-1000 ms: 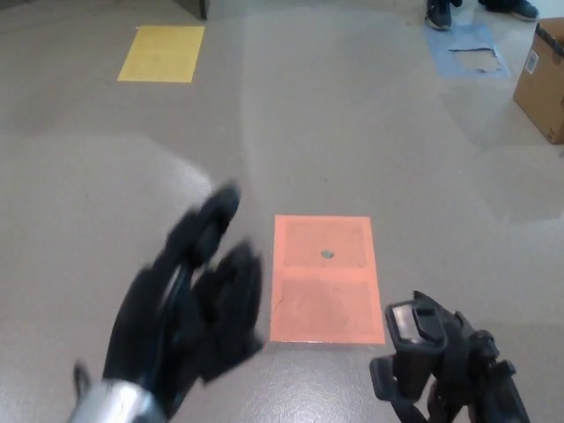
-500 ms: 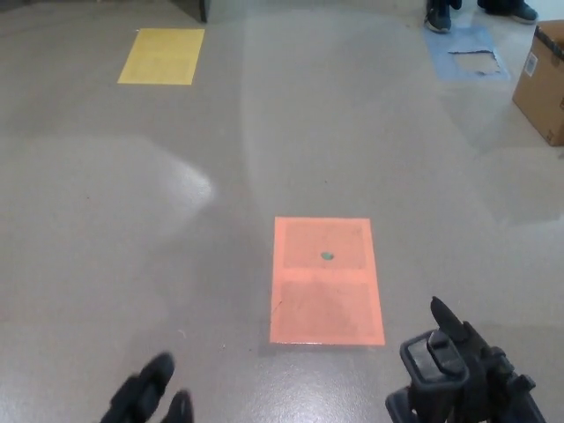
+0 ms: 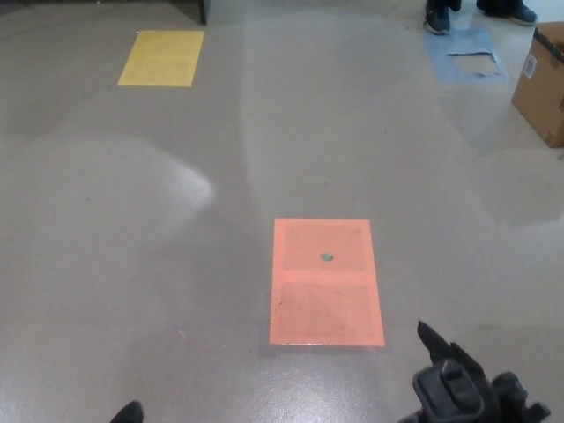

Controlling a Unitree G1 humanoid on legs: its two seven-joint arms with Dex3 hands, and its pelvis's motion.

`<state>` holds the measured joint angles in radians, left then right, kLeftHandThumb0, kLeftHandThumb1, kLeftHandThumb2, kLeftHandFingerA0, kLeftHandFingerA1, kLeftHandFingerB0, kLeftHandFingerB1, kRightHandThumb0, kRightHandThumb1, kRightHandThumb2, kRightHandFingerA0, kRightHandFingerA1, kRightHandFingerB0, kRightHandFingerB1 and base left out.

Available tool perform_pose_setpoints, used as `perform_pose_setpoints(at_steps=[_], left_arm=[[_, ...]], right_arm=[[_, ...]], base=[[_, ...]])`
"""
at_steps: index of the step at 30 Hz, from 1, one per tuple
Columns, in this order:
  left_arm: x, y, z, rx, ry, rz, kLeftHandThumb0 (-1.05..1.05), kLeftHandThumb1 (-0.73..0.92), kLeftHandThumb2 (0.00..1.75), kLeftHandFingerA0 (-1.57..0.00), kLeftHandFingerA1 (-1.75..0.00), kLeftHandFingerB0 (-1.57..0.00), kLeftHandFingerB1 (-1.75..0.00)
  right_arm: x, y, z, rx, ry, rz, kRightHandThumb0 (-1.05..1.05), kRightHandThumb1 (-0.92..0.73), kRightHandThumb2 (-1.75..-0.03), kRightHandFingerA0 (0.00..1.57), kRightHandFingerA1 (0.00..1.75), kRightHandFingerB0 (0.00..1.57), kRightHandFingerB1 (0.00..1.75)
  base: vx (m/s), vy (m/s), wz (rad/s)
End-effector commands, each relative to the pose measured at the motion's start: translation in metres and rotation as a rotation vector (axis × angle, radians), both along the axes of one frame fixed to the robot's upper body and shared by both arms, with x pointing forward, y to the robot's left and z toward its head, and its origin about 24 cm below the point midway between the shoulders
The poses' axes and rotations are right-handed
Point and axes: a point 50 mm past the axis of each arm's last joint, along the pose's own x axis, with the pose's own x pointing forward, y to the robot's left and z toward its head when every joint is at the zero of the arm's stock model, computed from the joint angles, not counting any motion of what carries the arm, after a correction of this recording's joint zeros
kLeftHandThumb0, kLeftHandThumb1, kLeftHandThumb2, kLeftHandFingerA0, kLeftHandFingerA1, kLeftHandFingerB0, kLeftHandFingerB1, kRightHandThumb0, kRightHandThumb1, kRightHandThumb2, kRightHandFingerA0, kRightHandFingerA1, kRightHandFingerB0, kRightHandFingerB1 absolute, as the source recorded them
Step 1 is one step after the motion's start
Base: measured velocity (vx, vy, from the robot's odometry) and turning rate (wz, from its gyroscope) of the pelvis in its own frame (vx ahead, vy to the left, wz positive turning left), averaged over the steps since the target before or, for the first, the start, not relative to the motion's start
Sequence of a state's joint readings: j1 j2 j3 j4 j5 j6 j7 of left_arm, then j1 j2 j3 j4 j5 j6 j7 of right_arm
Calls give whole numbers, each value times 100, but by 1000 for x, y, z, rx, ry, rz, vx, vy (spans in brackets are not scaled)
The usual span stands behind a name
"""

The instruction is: A phone stand is kept on the floor and the robot uses both its hands to grab it and uses its left hand to extend the phone stand by pulling it upwards

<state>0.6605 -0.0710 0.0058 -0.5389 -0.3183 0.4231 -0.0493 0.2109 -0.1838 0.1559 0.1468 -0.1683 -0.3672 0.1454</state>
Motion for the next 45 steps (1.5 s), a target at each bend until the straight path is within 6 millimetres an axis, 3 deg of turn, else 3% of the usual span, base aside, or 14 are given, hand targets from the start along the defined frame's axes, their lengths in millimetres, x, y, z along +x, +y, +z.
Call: perform_pose_setpoints(at_steps=[1,4,10,12,15,17,20,24,25,28,29,38,39,45], left_arm=[[-11,18,8,42,-240,-12,-88,63,102,-2,-14,-2,-18],[-12,19,8,57,-240,-12,-89,64,102,-1,-14,-1,-17],[-13,22,7,56,-258,-11,-89,66,103,0,-12,0,-15],[-13,23,6,44,-260,-3,-90,66,103,0,-11,0,-15],[-13,24,6,53,-263,-13,-90,67,104,0,-10,0,-15],[-14,25,5,48,-263,-7,-89,67,103,0,-11,0,-15],[-14,25,4,44,-274,-6,-88,66,103,0,-12,0,-17],[-14,23,2,39,-274,-17,-86,64,102,0,-15,0,-17],[-13,22,2,35,-276,-16,-86,63,102,0,-14,0,-17],[-14,22,0,28,-284,-16,-86,63,102,0,-15,0,-18],[-17,24,0,39,-285,-14,-88,65,103,-1,-13,-1,-20],[-53,39,5,196,-336,-28,-92,65,103,-10,-23,-8,-22],[-58,41,5,193,-339,-31,-89,64,101,-11,-24,-6,-25],[-88,60,7,380,-321,-17,-85,60,101,-15,-45,0,-33]], right_arm=[[-41,-9,-22,-8,259,112,-105,-52,-58,0,0,0,0],[-55,-13,-29,14,300,103,-104,-41,-75,0,0,0,0],[-73,-25,-30,1,305,123,-105,-54,-57,0,0,0,0],[-80,-28,-30,-16,298,121,-104,-41,-81,0,0,0,0],[-88,-35,-28,-44,273,108,-105,-55,-57,0,0,0,0],[-90,-38,-28,-57,276,107,-105,-41,-81,0,0,0,0],[-91,-41,-26,-56,274,98,-105,-54,-58,0,0,0,0],[-94,-45,-23,-64,276,87,-104,-55,-58,0,0,0,0],[-95,-46,-22,-50,277,79,-105,-41,-80,0,0,0,0],[-96,-49,-20,-3,277,56,-104,-51,-58,0,0,0,0],[-99,-51,-18,18,259,44,-89,-56,-98,0,11,0,20],[-144,-72,2,15,115,-131,-96,-55,-94,0,0,0,11],[-149,-75,3,5,123,-143,-94,-55,-58,0,0,0,0],[-178,-86,6,38,75,-287,-95,-42,-77,0,1,0,0]], base=[[0,0,0],[0,0,0],[0,0,0],[0,0,0],[0,0,0],[0,0,0],[0,0,0],[0,0,0],[0,0,0],[0,0,0],[0,0,0],[0,0,0],[0,0,0],[0,0,0]])
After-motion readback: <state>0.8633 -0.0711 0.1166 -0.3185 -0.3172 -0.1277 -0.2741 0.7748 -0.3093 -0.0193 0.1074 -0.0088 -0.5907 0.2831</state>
